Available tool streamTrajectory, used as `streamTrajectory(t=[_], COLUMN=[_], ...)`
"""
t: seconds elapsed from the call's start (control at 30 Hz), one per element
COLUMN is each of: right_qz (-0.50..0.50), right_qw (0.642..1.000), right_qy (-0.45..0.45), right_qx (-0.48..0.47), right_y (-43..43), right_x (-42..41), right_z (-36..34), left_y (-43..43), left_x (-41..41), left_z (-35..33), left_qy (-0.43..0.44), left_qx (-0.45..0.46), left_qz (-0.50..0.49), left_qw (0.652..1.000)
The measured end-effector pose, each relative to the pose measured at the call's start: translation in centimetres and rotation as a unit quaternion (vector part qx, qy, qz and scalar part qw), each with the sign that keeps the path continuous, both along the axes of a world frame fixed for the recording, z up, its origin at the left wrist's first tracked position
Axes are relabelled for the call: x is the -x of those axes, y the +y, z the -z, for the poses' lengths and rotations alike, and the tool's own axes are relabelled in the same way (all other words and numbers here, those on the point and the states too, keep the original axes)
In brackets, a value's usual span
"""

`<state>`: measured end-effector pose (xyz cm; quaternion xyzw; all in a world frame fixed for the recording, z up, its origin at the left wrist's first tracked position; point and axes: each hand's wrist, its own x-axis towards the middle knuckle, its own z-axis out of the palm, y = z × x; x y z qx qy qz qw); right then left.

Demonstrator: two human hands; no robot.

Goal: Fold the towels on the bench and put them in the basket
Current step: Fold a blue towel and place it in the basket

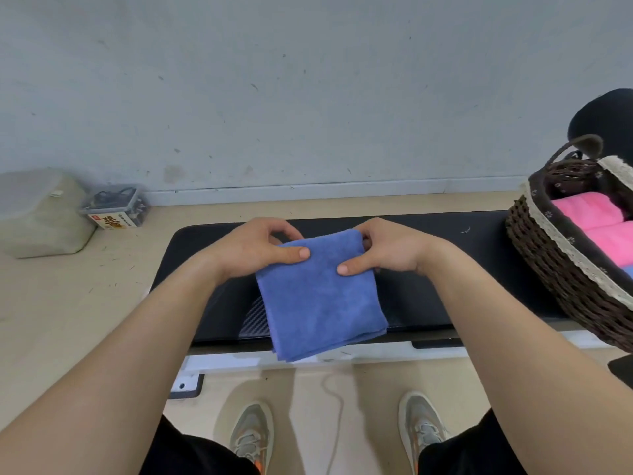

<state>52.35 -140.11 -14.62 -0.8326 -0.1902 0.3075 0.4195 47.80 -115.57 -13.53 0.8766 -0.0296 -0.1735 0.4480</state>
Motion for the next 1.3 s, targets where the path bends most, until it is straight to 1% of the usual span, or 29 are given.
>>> streamTrajectory(t=[0.07,0.13,0.2,0.33,0.5,0.6,0.67,0.87,1.0,1.1,1.2,1.3], right_qz=[0.033,0.067,0.096,0.156,0.194,0.185,0.178,0.145,0.11,0.077,0.068,0.087], right_qw=[0.999,0.996,0.993,0.986,0.977,0.979,0.981,0.988,0.991,0.995,0.996,0.994], right_qy=[-0.017,-0.019,-0.006,0.038,0.094,0.09,0.075,0.06,0.06,0.034,-0.006,-0.032], right_qx=[0.04,0.063,0.067,0.041,-0.005,-0.003,0.006,-0.009,-0.046,-0.059,-0.065,-0.057], right_y=[0.0,-0.2,-0.3,-1.2,-1.8,-1.8,-1.9,-2.7,-3.9,-4.7,-5.1,-5.4], right_x=[-0.1,-0.1,-0.1,-0.5,-0.3,0.0,0.1,0.8,1.5,2.4,3.6,4.7], right_z=[0.7,1.0,0.8,-0.1,-0.2,-0.3,-0.3,-0.4,0.0,0.4,0.8,1.1], left_y=[0.5,0.9,1.0,0.2,-1.3,-1.9,-2.0,-1.7,-0.7,-0.2,0.1,0.0], left_x=[-0.3,-0.4,-0.5,-0.6,-0.4,-0.6,-0.7,-0.2,0.6,1.3,2.1,3.0], left_z=[0.6,1.1,1.5,1.6,1.8,2.1,2.3,1.7,1.1,0.8,0.7,0.7], left_qy=[0.036,0.08,0.078,0.038,0.05,0.069,0.069,0.041,0.029,0.016,-0.019,-0.02], left_qx=[-0.068,-0.125,-0.138,-0.068,0.04,0.107,0.127,0.096,0.074,0.056,0.003,-0.041], left_qz=[-0.004,0.018,0.012,-0.074,-0.159,-0.196,-0.205,-0.16,-0.092,-0.038,0.024,0.07], left_qw=[0.997,0.989,0.987,0.994,0.985,0.972,0.968,0.982,0.993,0.998,1.0,0.997])
